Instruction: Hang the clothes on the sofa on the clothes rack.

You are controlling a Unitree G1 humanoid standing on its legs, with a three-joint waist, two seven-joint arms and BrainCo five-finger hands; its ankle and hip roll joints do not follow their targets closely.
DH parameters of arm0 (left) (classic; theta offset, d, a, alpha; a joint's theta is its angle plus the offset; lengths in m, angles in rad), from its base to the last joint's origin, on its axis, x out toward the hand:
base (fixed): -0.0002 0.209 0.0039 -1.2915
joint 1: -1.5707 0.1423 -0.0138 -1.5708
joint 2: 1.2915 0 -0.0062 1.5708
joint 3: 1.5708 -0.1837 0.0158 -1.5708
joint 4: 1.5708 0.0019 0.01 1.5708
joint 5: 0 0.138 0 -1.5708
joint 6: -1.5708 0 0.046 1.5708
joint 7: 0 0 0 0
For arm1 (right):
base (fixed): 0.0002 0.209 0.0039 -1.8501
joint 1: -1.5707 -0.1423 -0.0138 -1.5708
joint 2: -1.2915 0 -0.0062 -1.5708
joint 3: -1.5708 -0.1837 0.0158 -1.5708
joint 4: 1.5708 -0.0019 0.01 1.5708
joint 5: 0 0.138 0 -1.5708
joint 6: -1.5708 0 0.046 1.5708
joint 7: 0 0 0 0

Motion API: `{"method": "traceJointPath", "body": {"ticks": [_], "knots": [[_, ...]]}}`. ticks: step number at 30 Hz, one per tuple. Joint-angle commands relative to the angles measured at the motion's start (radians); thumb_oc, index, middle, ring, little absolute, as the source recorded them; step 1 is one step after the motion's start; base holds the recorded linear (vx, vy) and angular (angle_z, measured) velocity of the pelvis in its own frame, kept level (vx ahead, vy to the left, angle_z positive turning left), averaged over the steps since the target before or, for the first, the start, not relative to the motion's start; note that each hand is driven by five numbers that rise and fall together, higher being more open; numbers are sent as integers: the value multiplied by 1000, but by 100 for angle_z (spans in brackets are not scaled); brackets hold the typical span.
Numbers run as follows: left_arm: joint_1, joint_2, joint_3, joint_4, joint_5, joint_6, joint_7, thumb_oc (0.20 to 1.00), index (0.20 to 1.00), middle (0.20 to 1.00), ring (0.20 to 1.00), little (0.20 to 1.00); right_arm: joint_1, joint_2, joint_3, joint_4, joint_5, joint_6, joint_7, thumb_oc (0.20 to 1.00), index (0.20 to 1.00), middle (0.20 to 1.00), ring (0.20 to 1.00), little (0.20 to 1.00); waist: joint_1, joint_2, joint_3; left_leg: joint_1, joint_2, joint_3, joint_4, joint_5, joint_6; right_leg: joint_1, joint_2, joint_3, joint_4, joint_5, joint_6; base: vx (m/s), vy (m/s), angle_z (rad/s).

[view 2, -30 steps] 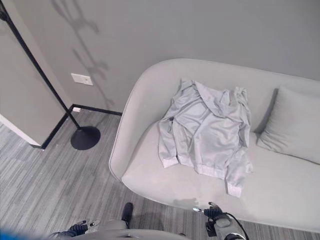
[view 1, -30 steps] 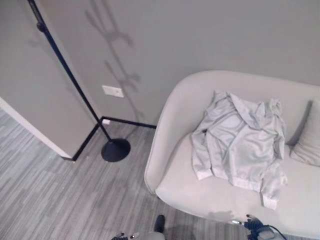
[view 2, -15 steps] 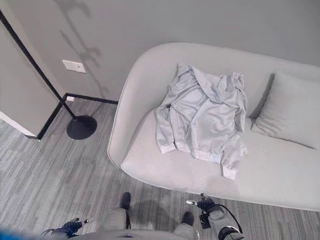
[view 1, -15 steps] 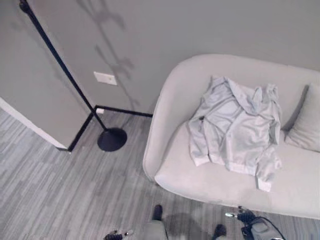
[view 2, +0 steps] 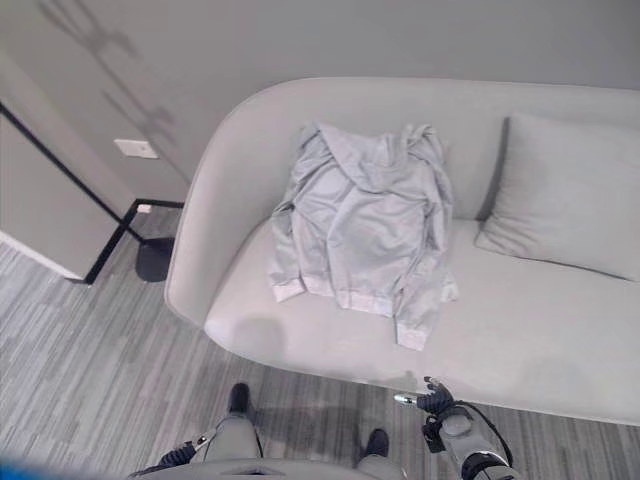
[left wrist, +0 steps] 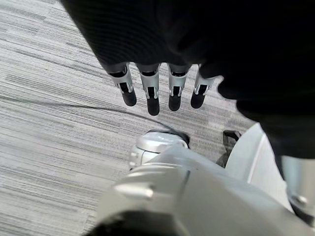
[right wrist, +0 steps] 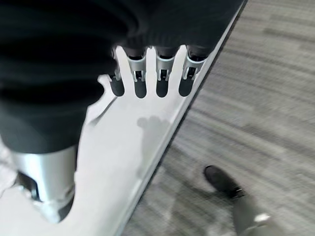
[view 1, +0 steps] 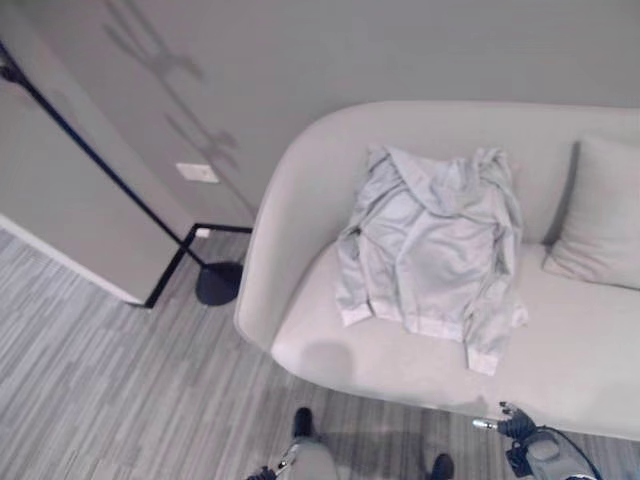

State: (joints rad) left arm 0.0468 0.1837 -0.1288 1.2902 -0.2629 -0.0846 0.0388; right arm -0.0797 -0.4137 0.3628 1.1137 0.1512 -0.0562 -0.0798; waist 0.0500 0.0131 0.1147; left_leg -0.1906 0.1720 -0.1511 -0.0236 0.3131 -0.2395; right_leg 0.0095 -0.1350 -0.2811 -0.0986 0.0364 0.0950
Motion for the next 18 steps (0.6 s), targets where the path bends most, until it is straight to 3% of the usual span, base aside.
{"method": "traceJointPath", "body": {"ticks": [1, 2, 5, 18], "knots": [[-75, 66, -30, 3, 26, -11, -8, 1000, 1000, 1000, 1000, 1000, -67, 37, 5, -3, -53, -15, 6, 1000, 1000, 1000, 1000, 1000, 57, -15, 42, 70, -199, -41, 2, -287, 189, -63, 11, 39, 11, -16, 65, 44, -278, -11], [-77, 65, -36, 2, 30, -11, -12, 1000, 1000, 1000, 1000, 1000, -66, 39, 6, 0, -49, -15, 7, 1000, 1000, 1000, 1000, 1000, 57, -6, 43, 57, -232, -34, -4, -280, 203, -71, 24, 39, 11, -14, 61, 8, -101, -1], [-73, 67, -48, 5, 45, -4, -17, 1000, 1000, 1000, 1000, 1000, -74, 44, 8, 17, -50, -15, 4, 1000, 1000, 1000, 1000, 1000, 52, 11, 52, 53, -253, -27, -14, -277, 223, -78, 66, 65, 11, -22, 49, -3, -130, 0], [-94, 67, -68, 19, 64, 0, -12, 1000, 1000, 1000, 1000, 1000, -58, 60, -2, 20, -18, -23, -13, 1000, 1000, 1000, 1000, 1000, 37, 3, 46, 110, -205, -19, -64, -248, 180, -58, 104, 21, 11, -45, 23, 43, -58, 6]]}}
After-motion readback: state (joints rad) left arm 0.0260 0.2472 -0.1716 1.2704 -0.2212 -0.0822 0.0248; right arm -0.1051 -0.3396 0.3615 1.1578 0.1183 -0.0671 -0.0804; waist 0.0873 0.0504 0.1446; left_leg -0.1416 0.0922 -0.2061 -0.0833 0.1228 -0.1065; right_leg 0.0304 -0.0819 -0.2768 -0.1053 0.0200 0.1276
